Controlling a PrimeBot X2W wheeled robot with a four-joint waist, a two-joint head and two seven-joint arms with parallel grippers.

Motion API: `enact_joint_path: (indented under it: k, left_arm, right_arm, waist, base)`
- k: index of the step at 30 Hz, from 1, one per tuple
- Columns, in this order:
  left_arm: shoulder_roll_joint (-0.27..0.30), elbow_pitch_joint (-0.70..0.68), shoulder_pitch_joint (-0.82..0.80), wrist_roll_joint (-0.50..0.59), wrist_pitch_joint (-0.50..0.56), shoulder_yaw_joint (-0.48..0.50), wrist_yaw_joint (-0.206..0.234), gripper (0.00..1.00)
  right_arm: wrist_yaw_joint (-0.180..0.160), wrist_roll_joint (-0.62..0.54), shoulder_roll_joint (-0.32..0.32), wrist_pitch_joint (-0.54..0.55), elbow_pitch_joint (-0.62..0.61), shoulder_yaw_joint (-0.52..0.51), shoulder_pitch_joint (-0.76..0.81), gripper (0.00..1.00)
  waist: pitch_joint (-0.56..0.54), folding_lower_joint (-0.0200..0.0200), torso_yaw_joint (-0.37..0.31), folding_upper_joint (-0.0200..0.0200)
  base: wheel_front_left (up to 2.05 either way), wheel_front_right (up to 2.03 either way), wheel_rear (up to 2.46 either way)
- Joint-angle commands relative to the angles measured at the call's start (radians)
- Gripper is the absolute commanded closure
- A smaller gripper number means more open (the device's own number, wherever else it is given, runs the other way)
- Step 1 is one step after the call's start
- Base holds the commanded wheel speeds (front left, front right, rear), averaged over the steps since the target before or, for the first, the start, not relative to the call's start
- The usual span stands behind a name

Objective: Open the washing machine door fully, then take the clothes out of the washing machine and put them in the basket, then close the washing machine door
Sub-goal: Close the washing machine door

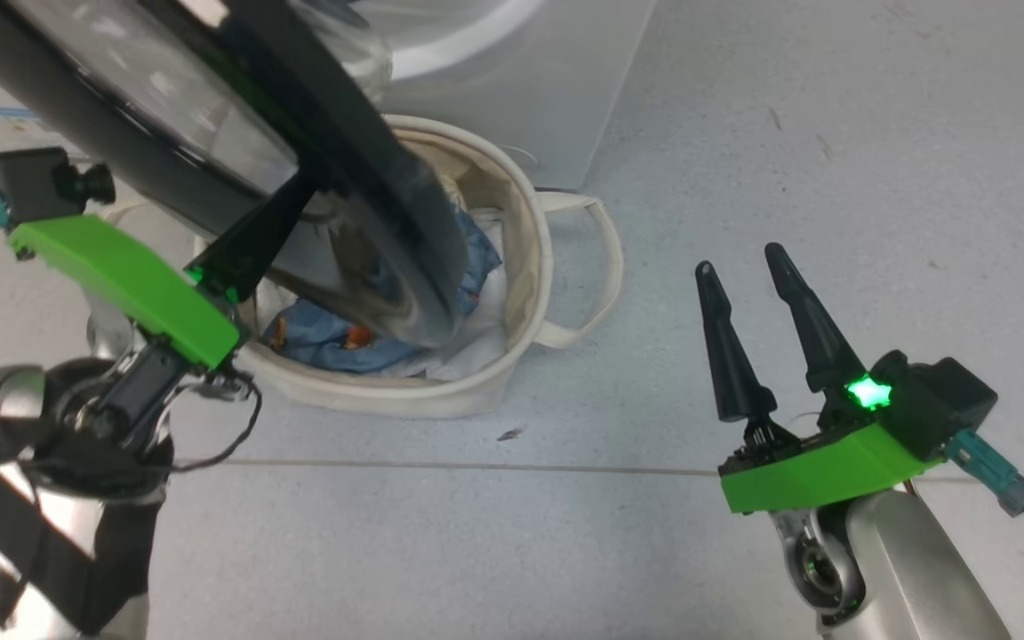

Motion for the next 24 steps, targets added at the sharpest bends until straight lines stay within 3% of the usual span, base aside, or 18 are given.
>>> enact_joint_path:
  k: [1,13,19,24]
  left_arm:
    - [0.008,-0.015,-0.045,0.015,-0.012,0.009,-0.020,1.00]
    - [-0.068,0.129,-0.127,0.048,-0.107,-0.049,-0.067,1.00]
    - [-0.067,0.167,-0.128,0.038,-0.119,-0.058,-0.080,1.00]
    - [-0.032,0.165,-0.080,0.052,-0.123,-0.065,-0.086,1.00]
  right_arm:
    - [0.001,0.011,0.014,-0.005,-0.028,0.020,-0.012,0.00]
    - [0.001,0.024,0.014,-0.005,-0.022,0.023,-0.013,0.00]
    - [0.001,0.024,0.014,-0.005,-0.021,0.013,-0.013,0.00]
    - [0.001,0.029,0.014,-0.005,-0.022,0.013,-0.005,0.00]
  waist:
    - [0.001,-0.0001,-0.011,0.0000]
    - [-0.003,-0.0001,-0.030,0.0000]
    - [-0.011,-0.0001,-0.019,0.0000]
    - [-0.045,-0.0001,-0.003,0.0000]
  base:
    - [0.00,0.00,0.00]
    - [0.00,0.00,0.00]
    - [0.00,0.00,0.00]
    - [0.00,0.00,0.00]
